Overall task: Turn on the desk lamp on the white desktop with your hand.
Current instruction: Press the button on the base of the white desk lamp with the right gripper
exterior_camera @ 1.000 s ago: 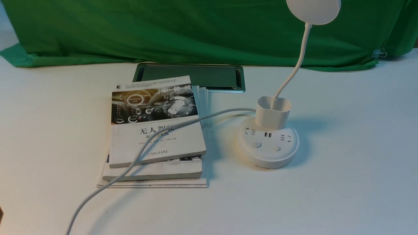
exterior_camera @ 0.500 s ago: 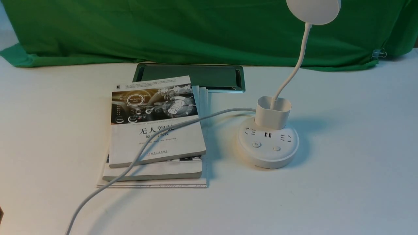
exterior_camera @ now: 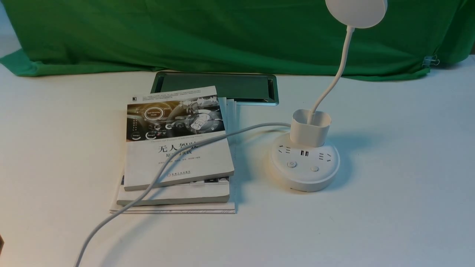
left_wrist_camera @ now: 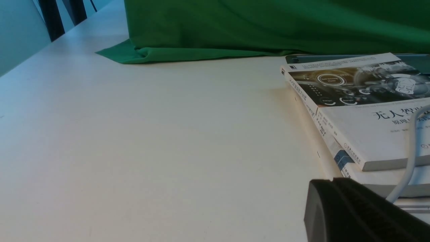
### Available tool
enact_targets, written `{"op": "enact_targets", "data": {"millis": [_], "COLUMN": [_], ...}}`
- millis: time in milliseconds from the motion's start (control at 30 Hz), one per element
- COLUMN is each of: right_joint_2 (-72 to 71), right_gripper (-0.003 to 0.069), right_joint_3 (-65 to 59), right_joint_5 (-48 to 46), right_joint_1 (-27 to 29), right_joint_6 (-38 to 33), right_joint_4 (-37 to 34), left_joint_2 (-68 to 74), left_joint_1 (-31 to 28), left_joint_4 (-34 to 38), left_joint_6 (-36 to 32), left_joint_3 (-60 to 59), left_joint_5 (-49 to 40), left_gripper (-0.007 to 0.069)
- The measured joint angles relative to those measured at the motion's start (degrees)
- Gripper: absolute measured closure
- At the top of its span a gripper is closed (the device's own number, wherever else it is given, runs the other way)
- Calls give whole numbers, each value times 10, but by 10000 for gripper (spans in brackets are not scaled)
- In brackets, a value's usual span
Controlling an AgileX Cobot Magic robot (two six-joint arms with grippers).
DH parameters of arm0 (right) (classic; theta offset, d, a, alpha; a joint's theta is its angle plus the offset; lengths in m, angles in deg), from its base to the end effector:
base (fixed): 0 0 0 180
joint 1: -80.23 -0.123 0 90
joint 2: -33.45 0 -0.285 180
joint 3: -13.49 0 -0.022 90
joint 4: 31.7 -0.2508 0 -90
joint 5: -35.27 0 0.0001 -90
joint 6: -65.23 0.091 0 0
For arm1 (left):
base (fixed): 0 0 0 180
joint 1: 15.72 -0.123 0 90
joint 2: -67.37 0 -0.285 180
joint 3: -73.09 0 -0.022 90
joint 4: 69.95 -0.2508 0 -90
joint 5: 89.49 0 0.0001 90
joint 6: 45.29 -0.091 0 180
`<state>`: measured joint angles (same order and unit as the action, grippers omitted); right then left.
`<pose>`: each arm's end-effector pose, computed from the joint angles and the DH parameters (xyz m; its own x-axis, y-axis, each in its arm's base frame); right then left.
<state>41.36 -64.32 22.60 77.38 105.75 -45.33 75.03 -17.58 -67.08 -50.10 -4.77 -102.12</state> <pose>0.0558 0.0075 0.1901 -0.1638 0.7990 -0.5785 0.0534 0.5928 0.8036 0.0559 0.0008 0.1895 -0.1421 0.0305 -0.9894 -0.0167 0.9993 0.0332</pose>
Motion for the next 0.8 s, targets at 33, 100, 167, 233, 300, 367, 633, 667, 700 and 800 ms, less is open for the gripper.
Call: {"op": "enact_targets", "data": {"millis": [33,100,167,233,300,367,633,667,700,800], "right_joint_2": [0,0,8,36,80,132,424,458,497,574], "right_gripper": [421,421,428,468,537,598,630,630,630,630], "right_joint_3": [0,11,51,105,154,214,490,521,553,604], "right_joint_5": [2,-2,-4,-5,-9,-13,-152,-188,-222,-287], "right_joint_1": [0,0,0,0,0,0,0,-1,-6,-35], "right_joint_6": [-23,-59,-128,-214,-297,-364,-584,-600,-612,-633], "right_joint_4": [-3,-6,-6,-1,2,4,5,5,5,6], "left_joint_2": [0,0,0,0,0,0,0,0,0,0], "left_joint_1": [0,0,0,0,0,0,0,0,0,0], "left_joint_4": [0,0,0,0,0,0,0,0,0,0], "left_joint_6": [0,0,0,0,0,0,0,0,0,0], "left_joint_3": [0,0,0,0,0,0,0,0,0,0], "left_joint_5": [0,0,0,0,0,0,0,0,0,0], "left_gripper": [603,603,603,603,603,603,603,603,603,603]}}
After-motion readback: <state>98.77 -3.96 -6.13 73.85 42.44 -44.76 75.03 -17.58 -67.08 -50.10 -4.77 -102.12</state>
